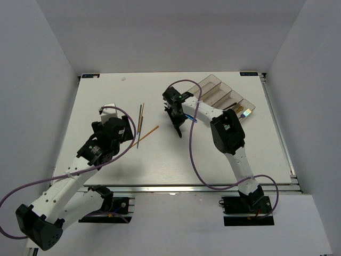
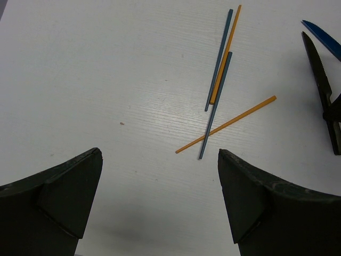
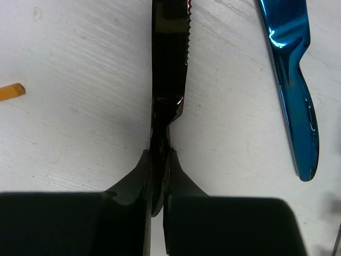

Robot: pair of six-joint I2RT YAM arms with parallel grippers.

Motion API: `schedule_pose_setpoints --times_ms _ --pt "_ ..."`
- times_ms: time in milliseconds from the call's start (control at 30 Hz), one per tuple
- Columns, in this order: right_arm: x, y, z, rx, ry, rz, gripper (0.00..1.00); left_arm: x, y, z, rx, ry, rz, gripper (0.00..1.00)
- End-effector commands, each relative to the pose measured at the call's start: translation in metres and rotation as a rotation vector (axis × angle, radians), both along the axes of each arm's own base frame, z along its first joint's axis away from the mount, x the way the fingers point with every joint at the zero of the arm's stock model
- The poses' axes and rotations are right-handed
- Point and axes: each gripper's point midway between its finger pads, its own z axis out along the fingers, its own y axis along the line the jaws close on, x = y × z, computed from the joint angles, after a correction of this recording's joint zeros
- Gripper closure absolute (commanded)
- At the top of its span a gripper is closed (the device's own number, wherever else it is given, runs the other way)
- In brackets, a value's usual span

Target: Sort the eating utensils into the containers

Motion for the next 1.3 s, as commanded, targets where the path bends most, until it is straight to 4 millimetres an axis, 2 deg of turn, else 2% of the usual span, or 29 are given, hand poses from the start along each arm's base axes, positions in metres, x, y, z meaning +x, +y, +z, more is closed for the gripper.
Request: schedule_pose_setpoints --times_ms 0,133,367,567,1267 --pt "-0.039 -0.023 -0.048 -0.120 0.151 -0.001 1.00 -0.001 0.001 0.004 -0.011 -0.020 0.000 0.02" --pt "-0.045 -0.021 -0.045 -0.105 0.141 -0.001 1.00 -0.001 0.001 0.004 -0.011 -0.021 -0.002 0.02" --pt "-0.044 -0.015 -0.013 -0.054 0.046 -0.022 1.00 -0.001 0.001 0.004 -0.011 -0.021 -0.002 0.02" --pt "-0.047 -0.013 -0.001 -0.054 0.019 -0.010 1.00 -0.001 0.002 0.004 -0.012 -0.023 0.000 0.02" --pt "-0.054 -0.007 0.023 0.029 -0.014 0.016 1.00 0.000 0.001 0.002 -0.008 -0.016 0.000 0.02"
